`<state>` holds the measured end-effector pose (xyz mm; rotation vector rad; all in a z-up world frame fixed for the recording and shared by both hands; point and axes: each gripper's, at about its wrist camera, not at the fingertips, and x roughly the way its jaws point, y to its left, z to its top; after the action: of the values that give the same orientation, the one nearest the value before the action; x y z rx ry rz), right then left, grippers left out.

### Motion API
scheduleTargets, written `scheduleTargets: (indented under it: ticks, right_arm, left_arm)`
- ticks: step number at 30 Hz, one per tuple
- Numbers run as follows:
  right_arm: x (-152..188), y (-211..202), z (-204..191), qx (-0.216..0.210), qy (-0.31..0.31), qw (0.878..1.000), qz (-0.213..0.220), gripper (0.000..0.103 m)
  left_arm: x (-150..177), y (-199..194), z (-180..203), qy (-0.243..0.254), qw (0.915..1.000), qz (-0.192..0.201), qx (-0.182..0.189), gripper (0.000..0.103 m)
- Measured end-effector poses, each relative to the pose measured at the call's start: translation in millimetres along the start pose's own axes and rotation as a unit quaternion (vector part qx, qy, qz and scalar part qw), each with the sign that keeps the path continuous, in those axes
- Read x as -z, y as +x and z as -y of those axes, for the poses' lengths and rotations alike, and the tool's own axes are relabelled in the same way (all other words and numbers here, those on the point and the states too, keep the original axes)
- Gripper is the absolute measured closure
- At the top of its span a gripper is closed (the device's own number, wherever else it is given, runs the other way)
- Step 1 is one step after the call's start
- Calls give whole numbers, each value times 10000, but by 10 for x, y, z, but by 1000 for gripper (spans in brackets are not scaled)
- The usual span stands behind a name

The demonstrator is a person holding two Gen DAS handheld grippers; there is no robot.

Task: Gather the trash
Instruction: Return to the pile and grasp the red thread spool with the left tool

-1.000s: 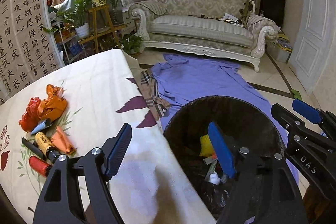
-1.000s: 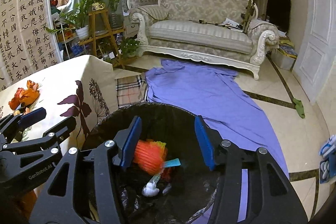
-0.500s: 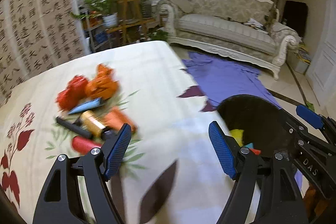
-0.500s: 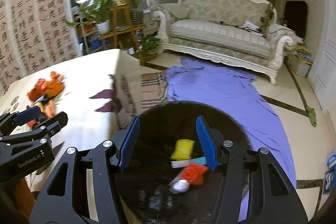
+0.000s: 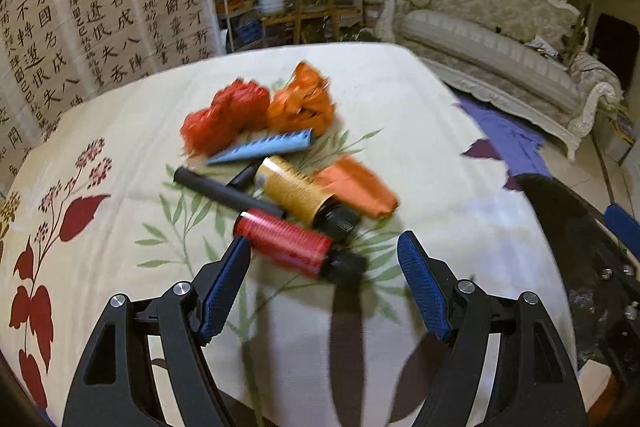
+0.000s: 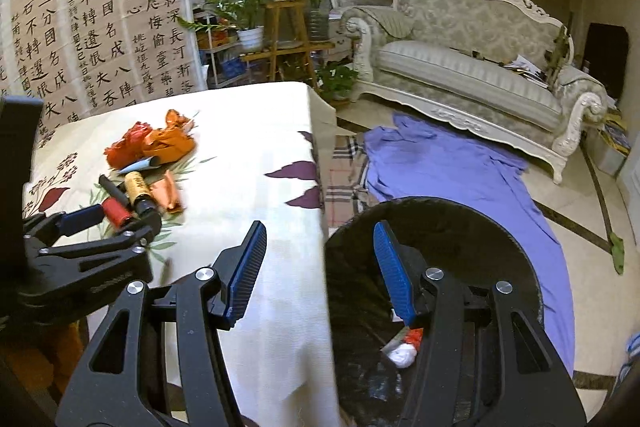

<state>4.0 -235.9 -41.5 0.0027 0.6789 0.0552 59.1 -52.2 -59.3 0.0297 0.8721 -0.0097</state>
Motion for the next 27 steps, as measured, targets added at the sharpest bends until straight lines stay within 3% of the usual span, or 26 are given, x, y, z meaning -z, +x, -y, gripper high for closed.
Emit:
scheduleTargets:
  ticks: [9,20,27]
  right_arm:
    - [17,41,-116,-158,-68,9998,-78,48]
    - [20,72,-272,-347,-205,9991,-120,48]
    - [-20,130,-381,-472,-262,9984,-172,48]
  left_arm:
    - [129,-9,-252,-297,9991,-286,90,29]
    - [240,-149,-523,-480,9985,-252,-33,29]
    - [87,-68,-535,-494,9987,-127,43,30]
